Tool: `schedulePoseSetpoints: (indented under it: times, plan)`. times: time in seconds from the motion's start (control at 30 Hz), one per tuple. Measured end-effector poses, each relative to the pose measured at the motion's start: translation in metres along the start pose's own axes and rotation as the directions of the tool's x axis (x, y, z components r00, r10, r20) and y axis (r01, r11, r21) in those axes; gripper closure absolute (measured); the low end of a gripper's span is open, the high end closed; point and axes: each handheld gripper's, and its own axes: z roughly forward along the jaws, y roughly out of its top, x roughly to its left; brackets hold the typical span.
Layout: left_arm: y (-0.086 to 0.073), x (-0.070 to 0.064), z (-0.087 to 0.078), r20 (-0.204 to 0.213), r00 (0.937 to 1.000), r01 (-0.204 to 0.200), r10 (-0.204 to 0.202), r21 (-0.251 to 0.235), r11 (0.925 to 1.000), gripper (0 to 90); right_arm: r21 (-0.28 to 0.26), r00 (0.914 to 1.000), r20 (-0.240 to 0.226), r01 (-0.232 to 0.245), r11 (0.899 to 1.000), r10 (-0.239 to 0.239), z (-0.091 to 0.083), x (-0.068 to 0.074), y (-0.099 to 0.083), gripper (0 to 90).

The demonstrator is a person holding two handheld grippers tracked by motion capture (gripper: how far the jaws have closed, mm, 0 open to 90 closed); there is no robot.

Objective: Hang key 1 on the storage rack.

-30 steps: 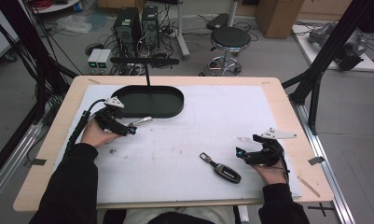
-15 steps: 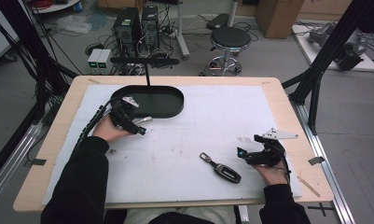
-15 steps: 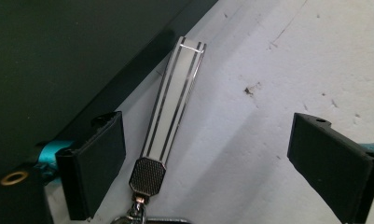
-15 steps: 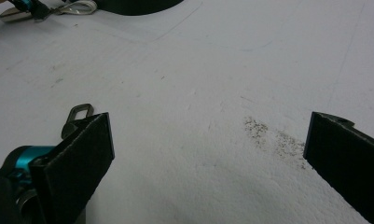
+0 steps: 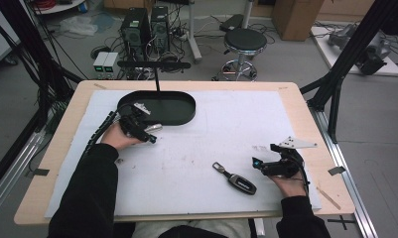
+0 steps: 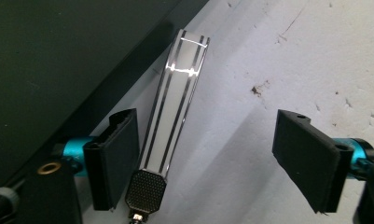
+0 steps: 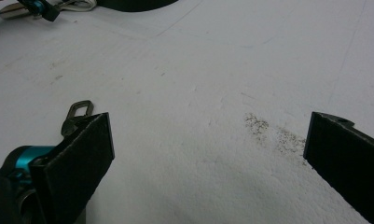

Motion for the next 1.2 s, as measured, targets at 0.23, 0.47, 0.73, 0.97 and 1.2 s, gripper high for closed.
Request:
schedulePoseSetpoints:
  times: [0.23,0.47,0.73,0.97,1.2]
  plan:
    - [0.000,0.000,-0.003,-0.091,0.9958,0.002,-0.003,-0.005,1.0000,49.7,0.002,1.0000,-0.001,0.000,1.000,0.000,0.000,-0.001,0.000,0.8]
    - [0.002,-0.008,-0.003,-0.139,0.9821,-0.126,0.127,0.017,0.9919,74.4,0.006,1.0000,-0.002,-0.003,1.000,0.003,0.000,-0.001,-0.001,0.8]
    - [0.002,-0.008,-0.004,-0.135,0.9803,-0.144,0.145,0.013,0.9895,75.1,0.000,1.0000,0.005,0.001,1.000,-0.001,0.000,-0.003,-0.001,0.8]
    - [0.004,-0.012,-0.020,-0.129,0.9813,-0.150,0.143,-0.043,0.9878,75.1,0.001,0.9999,0.009,-0.009,1.000,0.009,-0.002,-0.002,-0.002,0.8]
    - [0.004,-0.011,-0.040,-0.084,0.9904,-0.120,0.110,-0.129,0.9844,75.2,0.002,0.9999,0.011,-0.013,1.000,0.013,-0.002,-0.004,-0.002,0.8]
